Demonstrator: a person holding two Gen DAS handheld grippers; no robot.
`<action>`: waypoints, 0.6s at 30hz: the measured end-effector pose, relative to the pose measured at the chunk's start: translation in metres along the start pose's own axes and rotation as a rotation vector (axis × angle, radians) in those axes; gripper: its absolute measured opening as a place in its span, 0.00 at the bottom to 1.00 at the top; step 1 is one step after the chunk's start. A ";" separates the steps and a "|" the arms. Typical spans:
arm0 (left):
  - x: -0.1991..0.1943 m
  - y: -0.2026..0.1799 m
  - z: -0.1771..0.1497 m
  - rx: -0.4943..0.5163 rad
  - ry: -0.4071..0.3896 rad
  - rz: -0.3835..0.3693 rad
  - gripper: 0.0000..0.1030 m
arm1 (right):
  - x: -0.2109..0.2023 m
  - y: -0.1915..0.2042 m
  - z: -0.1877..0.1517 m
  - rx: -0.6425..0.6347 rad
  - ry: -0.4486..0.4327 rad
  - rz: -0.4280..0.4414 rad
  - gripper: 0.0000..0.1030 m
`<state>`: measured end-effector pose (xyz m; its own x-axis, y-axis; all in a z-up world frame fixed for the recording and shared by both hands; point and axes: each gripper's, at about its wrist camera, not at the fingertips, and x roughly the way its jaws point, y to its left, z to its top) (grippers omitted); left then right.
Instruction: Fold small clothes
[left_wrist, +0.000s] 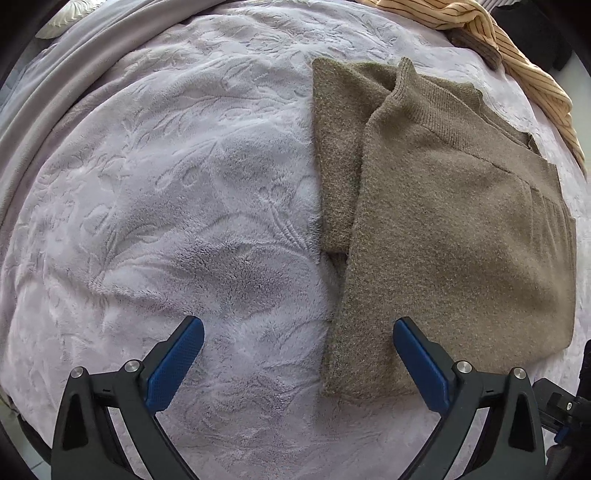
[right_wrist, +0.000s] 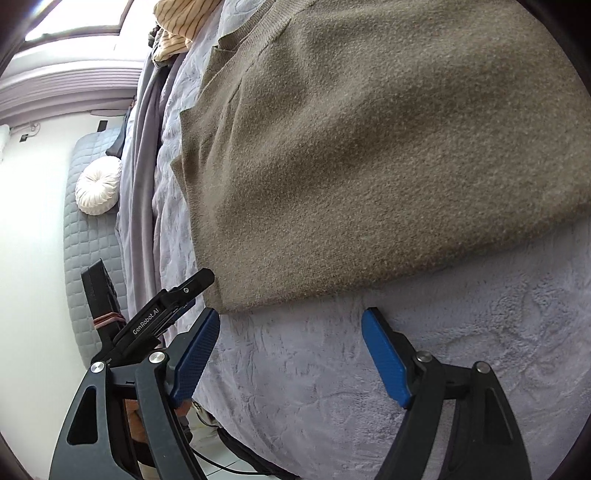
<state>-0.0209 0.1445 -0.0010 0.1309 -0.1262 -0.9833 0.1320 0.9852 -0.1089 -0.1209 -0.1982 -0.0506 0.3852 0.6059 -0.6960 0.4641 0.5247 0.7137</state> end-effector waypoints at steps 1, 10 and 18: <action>0.001 0.004 0.001 -0.006 -0.001 -0.014 1.00 | 0.003 -0.002 0.000 0.017 0.000 0.017 0.80; -0.003 0.045 0.024 -0.065 -0.007 -0.142 1.00 | 0.033 -0.004 -0.001 0.117 -0.048 0.154 0.88; 0.002 0.048 0.048 -0.085 0.002 -0.308 1.00 | 0.063 0.016 0.005 0.186 -0.109 0.312 0.88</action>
<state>0.0327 0.1862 -0.0016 0.0953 -0.4203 -0.9024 0.0829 0.9067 -0.4136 -0.0856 -0.1542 -0.0836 0.6086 0.6472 -0.4591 0.4442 0.2015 0.8730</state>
